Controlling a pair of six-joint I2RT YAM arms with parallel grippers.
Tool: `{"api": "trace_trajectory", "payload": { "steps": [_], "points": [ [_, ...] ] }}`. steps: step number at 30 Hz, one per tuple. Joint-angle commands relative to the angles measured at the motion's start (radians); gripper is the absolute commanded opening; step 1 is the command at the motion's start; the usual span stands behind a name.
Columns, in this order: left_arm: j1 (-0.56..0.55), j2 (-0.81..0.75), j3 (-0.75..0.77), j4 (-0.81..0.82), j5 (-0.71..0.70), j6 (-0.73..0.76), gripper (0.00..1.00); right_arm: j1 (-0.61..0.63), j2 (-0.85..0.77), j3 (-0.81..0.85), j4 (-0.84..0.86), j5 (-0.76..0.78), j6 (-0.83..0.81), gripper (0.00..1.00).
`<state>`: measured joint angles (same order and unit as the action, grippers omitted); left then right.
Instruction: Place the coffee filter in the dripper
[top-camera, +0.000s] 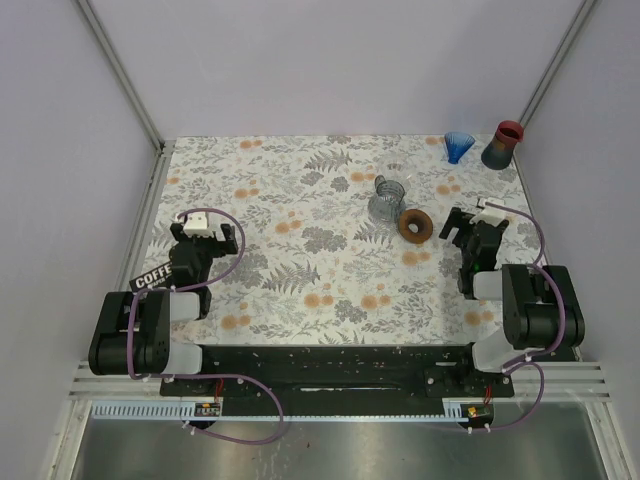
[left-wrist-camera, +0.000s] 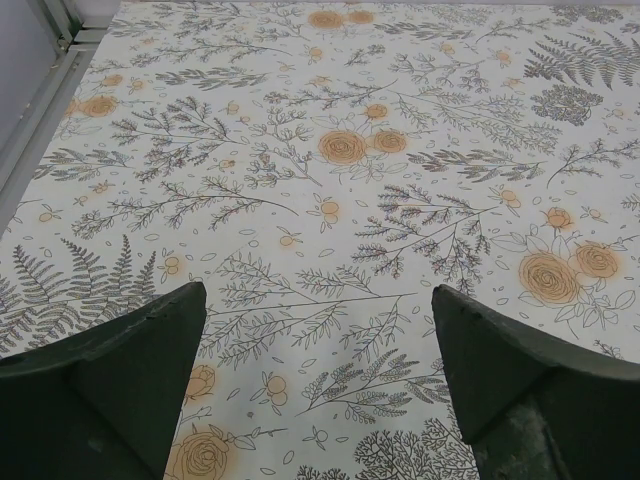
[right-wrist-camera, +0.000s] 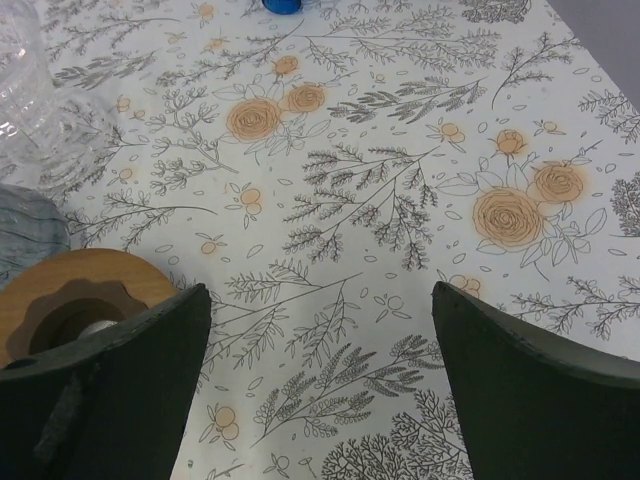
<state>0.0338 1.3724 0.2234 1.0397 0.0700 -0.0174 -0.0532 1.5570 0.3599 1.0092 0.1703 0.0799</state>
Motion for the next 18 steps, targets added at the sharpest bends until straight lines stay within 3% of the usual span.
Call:
{"api": "trace_trajectory", "payload": {
  "steps": [1, 7, 11, 13, 15, 18],
  "points": [
    [0.0, 0.008, 0.024, 0.048, 0.017, 0.011, 0.99, -0.004, -0.106, 0.237, -0.389, 0.004, -0.005, 1.0],
    [-0.005, 0.005, 0.03, 0.033, 0.01, 0.034, 0.99, -0.004, -0.058, 0.696, -0.866, -0.009, 0.053, 0.99],
    [-0.006, -0.005, 0.04, 0.002, 0.004, 0.022, 0.99, -0.004, 0.075, 1.063, -1.229, -0.115, 0.092, 0.95],
    [-0.002, -0.047, 0.118, -0.172, -0.03, 0.022, 0.99, 0.0, 0.151, 1.229, -1.386, -0.167, 0.113, 0.93],
    [0.012, -0.068, 0.277, -0.484, 0.009, 0.022, 0.99, 0.013, 0.227, 1.382, -1.506, -0.227, 0.141, 0.92],
    [0.008, -0.033, 0.563, -0.933, 0.114, 0.163, 0.99, 0.049, 0.323, 1.542, -1.6, -0.21, 0.147, 0.91]
  ]
}}
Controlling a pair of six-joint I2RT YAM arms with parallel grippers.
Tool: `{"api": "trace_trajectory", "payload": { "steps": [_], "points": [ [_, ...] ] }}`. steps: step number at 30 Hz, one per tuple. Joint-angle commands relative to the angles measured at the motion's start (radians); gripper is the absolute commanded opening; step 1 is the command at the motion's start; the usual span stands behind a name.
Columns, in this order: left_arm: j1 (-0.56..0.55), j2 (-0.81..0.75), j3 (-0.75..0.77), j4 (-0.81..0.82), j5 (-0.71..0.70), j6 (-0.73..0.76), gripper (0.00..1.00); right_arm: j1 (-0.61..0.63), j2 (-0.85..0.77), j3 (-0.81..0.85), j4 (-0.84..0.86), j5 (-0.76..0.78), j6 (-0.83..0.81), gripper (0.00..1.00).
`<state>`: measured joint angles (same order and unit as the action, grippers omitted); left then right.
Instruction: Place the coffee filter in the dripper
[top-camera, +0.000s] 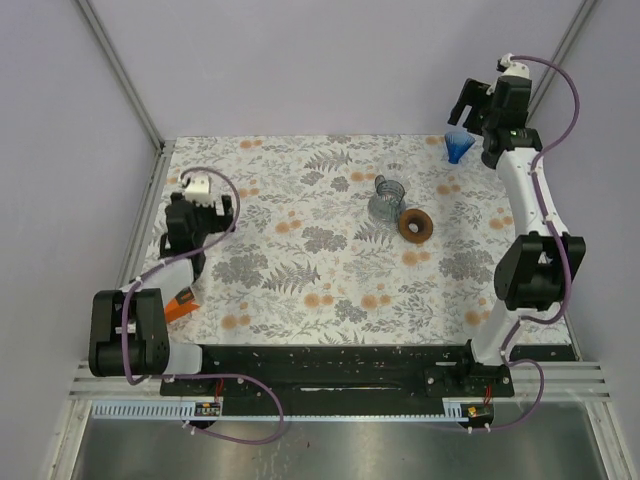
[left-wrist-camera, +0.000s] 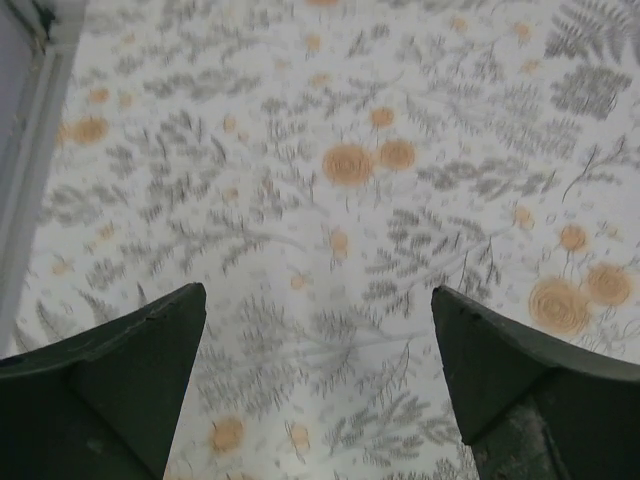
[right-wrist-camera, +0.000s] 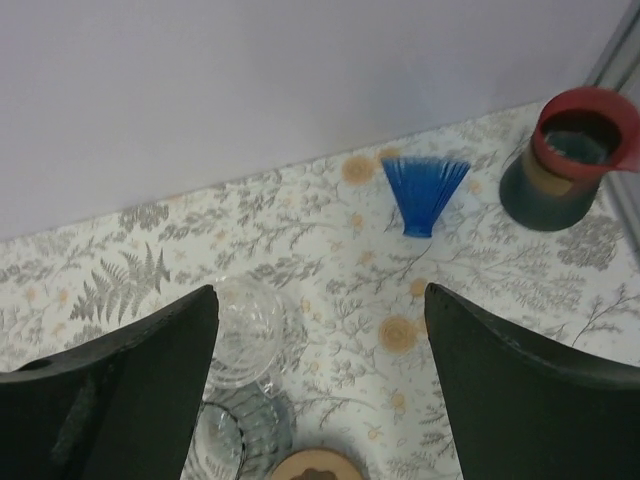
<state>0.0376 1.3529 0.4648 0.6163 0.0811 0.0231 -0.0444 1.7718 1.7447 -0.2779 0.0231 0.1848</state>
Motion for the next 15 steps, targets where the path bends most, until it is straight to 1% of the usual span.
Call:
{"api": "trace_trajectory", "payload": {
  "steps": [1, 3, 4, 5, 7, 8, 10, 12, 15],
  "points": [
    [0.004, 0.0, 0.433, -0.609, 0.124, 0.152, 0.99, 0.081, 0.141, 0.189, -0.323, -0.052, 0.03, 0.89],
    [0.004, 0.023, 0.576, -0.818, 0.176, 0.199, 0.99, 0.113, 0.217, 0.29, -0.386, -0.043, 0.015, 0.85],
    [0.002, 0.037, 0.654, -0.924, 0.204, 0.218, 0.99, 0.124, 0.286, 0.364, -0.433, -0.051, 0.002, 0.82],
    [0.001, 0.048, 0.717, -1.022, 0.227, 0.225, 0.99, 0.132, 0.322, 0.448, -0.496, -0.06, 0.002, 0.79],
    [0.001, 0.072, 0.848, -1.178, 0.241, 0.221, 0.99, 0.147, 0.467, 0.629, -0.616, -0.072, 0.002, 0.72],
    [-0.001, 0.08, 0.892, -1.232, 0.244, 0.218, 0.99, 0.155, 0.535, 0.712, -0.665, -0.086, -0.001, 0.7],
    [-0.001, 0.086, 0.937, -1.3, 0.241, 0.225, 0.99, 0.175, 0.636, 0.855, -0.725, -0.078, -0.014, 0.7],
    [-0.001, 0.071, 0.934, -1.305, 0.221, 0.233, 0.99, 0.19, 0.704, 0.929, -0.751, -0.039, -0.036, 0.7],
    [-0.001, 0.057, 0.916, -1.303, 0.2, 0.244, 0.99, 0.196, 0.729, 0.906, -0.733, 0.011, -0.045, 0.68]
  ]
}}
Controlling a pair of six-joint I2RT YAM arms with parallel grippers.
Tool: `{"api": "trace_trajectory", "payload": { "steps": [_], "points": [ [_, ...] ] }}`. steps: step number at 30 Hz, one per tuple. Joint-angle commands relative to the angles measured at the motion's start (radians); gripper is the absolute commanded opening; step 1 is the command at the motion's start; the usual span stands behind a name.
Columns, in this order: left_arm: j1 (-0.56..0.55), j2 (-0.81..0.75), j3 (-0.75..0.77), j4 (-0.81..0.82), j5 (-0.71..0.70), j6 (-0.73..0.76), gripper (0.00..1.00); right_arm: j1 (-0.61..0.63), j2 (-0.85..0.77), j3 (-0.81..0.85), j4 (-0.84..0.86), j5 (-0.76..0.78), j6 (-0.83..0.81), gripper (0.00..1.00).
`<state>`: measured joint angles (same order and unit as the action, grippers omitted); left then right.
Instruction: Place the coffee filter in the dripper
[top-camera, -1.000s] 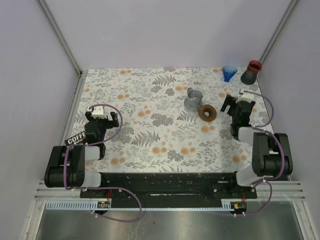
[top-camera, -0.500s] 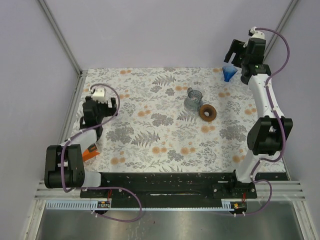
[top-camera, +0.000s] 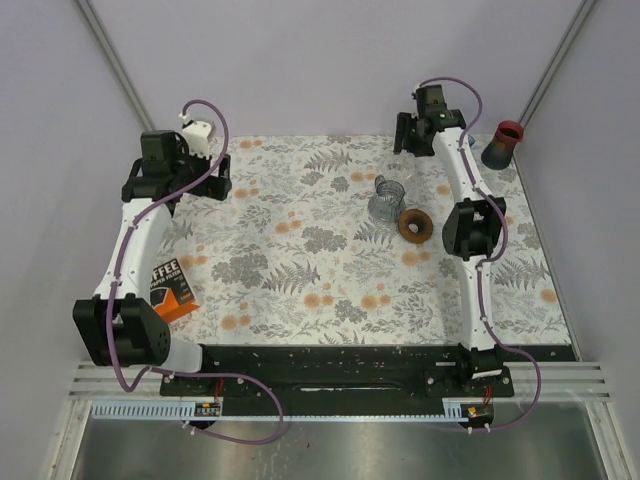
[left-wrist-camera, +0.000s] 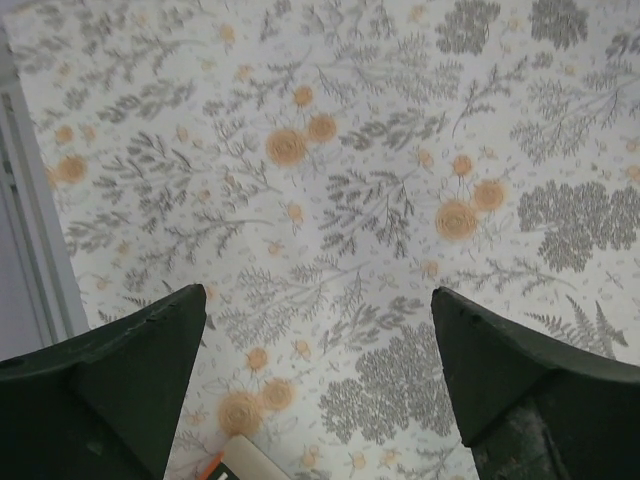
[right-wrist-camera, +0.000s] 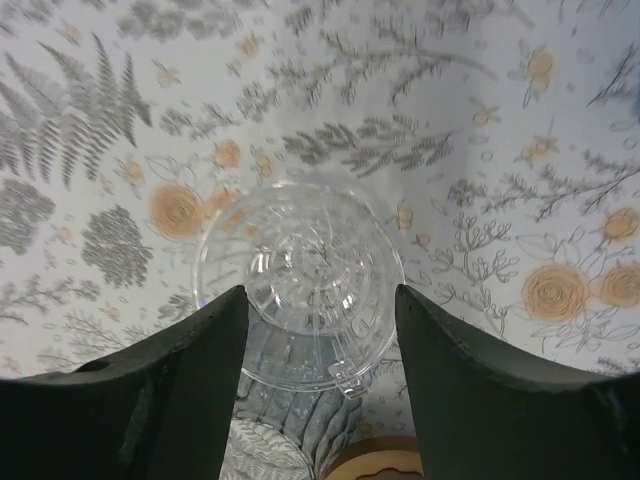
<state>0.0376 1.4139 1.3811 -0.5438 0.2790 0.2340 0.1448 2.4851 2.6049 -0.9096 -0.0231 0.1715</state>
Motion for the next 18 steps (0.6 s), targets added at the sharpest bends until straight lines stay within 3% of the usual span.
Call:
{"api": "trace_trajectory", "payload": {
  "steps": [1, 4, 6, 9, 18],
  "points": [
    [-0.001, -0.006, -0.005, -0.143, -0.006, 0.033, 0.99, 0.006, 0.011, 0.014, -0.086, 0.061, -0.032, 0.68],
    [-0.001, -0.003, -0.016, -0.139, -0.006, 0.031, 0.99, 0.007, 0.0, -0.072, -0.038, 0.06, -0.033, 0.62],
    [-0.001, 0.002, -0.02, -0.133, -0.003, 0.027, 0.99, 0.01, 0.011, -0.081, -0.023, 0.051, -0.033, 0.5],
    [-0.001, 0.014, -0.022, -0.133, 0.0, 0.022, 0.99, 0.009, 0.044, -0.065, -0.02, 0.038, -0.03, 0.42],
    [-0.001, 0.0, -0.036, -0.133, -0.012, 0.037, 0.99, 0.01, 0.061, -0.046, -0.006, 0.048, -0.027, 0.42]
  ]
}}
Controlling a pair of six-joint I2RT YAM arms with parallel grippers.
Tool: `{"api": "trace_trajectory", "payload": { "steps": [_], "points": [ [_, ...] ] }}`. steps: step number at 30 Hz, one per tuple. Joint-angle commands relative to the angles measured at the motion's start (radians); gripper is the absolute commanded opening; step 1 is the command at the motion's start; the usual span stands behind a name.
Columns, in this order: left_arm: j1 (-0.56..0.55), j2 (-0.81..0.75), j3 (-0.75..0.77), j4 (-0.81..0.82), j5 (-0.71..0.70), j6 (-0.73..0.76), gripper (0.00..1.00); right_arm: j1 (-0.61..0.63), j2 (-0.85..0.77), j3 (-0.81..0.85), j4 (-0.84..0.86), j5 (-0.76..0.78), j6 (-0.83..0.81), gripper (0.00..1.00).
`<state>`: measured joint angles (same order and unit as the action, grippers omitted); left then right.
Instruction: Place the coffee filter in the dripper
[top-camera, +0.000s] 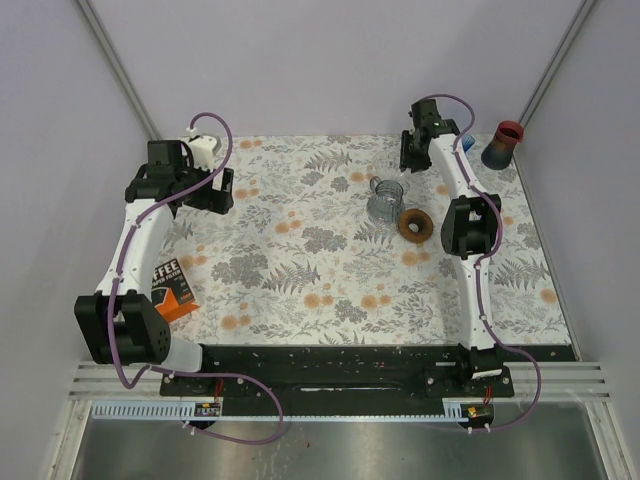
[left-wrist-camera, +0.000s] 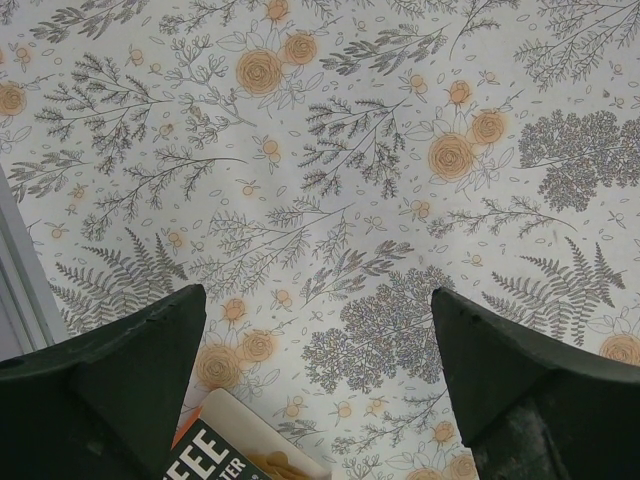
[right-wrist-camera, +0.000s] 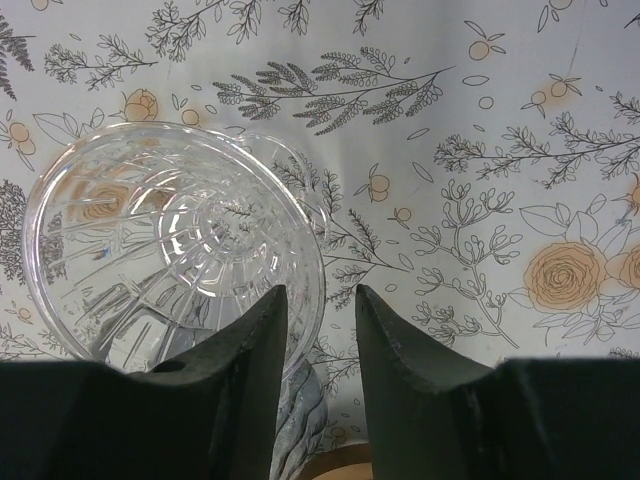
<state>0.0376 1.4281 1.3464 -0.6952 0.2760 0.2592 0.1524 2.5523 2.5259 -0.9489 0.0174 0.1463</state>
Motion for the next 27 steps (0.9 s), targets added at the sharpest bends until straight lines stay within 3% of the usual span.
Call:
{"api": "trace_trajectory", "payload": {
  "steps": [1, 10, 15, 21, 25, 27],
  "points": [
    [-0.001, -0.012, -0.001, 0.019, -0.008, 0.012, 0.99, 0.001, -0.007, 0.036, 0.035, 0.009, -0.004, 0.42],
    [-0.002, -0.003, 0.0, 0.017, -0.012, 0.021, 0.99, -0.013, -0.079, 0.102, 0.041, 0.015, -0.057, 0.5],
    [-0.002, 0.003, 0.0, 0.017, -0.017, 0.026, 0.99, -0.07, -0.131, 0.128, 0.052, -0.011, -0.053, 0.48],
    [-0.001, 0.023, 0.016, 0.005, -0.027, 0.031, 0.99, -0.047, -0.262, -0.077, 0.038, -0.255, -0.203, 0.62],
    [-0.001, 0.023, 0.016, -0.001, -0.024, 0.032, 0.99, -0.005, -0.345, -0.261, 0.036, -0.232, -0.22, 0.73],
    [-0.001, 0.023, 0.013, -0.003, -0.024, 0.034, 0.99, 0.016, -0.374, -0.346, 0.05, -0.194, -0.206, 0.73]
  ]
}}
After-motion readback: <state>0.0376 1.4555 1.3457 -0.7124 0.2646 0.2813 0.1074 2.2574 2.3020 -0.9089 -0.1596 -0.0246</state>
